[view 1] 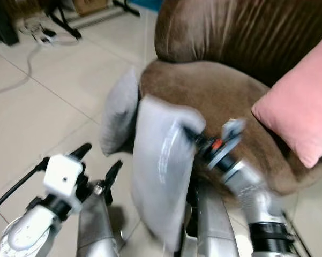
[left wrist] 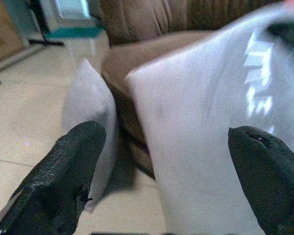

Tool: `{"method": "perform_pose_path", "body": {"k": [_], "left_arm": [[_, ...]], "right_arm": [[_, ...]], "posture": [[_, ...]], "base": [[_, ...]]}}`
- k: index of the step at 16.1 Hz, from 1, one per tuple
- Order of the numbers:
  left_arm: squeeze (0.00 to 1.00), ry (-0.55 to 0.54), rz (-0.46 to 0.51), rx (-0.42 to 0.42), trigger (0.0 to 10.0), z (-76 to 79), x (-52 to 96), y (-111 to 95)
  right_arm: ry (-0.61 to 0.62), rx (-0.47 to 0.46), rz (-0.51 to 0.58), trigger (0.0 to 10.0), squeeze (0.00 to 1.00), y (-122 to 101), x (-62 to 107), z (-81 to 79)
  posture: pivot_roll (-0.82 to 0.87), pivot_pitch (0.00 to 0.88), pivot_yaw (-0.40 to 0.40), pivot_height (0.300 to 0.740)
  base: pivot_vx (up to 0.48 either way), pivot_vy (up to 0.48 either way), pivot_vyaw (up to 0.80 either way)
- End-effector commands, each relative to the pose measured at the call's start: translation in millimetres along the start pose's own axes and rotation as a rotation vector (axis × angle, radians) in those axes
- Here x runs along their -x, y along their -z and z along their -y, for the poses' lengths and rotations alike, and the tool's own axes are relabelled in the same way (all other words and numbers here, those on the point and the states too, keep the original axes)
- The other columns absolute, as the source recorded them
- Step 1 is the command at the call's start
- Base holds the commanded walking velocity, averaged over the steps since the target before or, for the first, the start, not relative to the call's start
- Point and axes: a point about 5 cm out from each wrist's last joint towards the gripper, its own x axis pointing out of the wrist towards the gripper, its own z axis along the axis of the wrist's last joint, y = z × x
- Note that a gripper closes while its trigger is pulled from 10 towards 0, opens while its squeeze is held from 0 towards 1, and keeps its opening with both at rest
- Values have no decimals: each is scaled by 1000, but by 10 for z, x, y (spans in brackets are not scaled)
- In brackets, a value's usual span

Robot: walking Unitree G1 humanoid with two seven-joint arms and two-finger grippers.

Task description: Move the pillow to the sofa from floor

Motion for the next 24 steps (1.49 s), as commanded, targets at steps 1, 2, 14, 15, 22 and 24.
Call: {"method": "perform_pose_path", "body": {"k": [1,2,14,15,22,24], "left_arm": [[0,-8,9,-14,10000,3,-27,-14],[0,-17,42,-26,10000,-30,-74,-85],[0,-209,142,-95,10000,-239,-363,-331],[0,-217,141,-101,10000,-235,-366,-331],[0,-272,140,-111,10000,-219,-441,-310],[0,-280,141,-107,10000,-212,-475,-308]], "right_arm": [[-43,54,145,0,0,-418,-50,-149],[-30,85,273,0,0,-781,-134,-247],[436,279,64,10000,0,-422,-294,-107],[447,281,60,10000,0,-406,-287,-102],[506,303,61,10000,0,-370,-230,-70],[517,303,65,10000,0,-375,-214,-61]], "posture": [[112,0,-88,491],[111,0,-89,491],[108,0,-80,521],[114,0,-88,531],[98,0,-77,601],[93,0,-71,616]], "base": [[0,0,0],[0,0,0],[0,0,0],[0,0,0],[0,0,0],[0,0,0]]}}
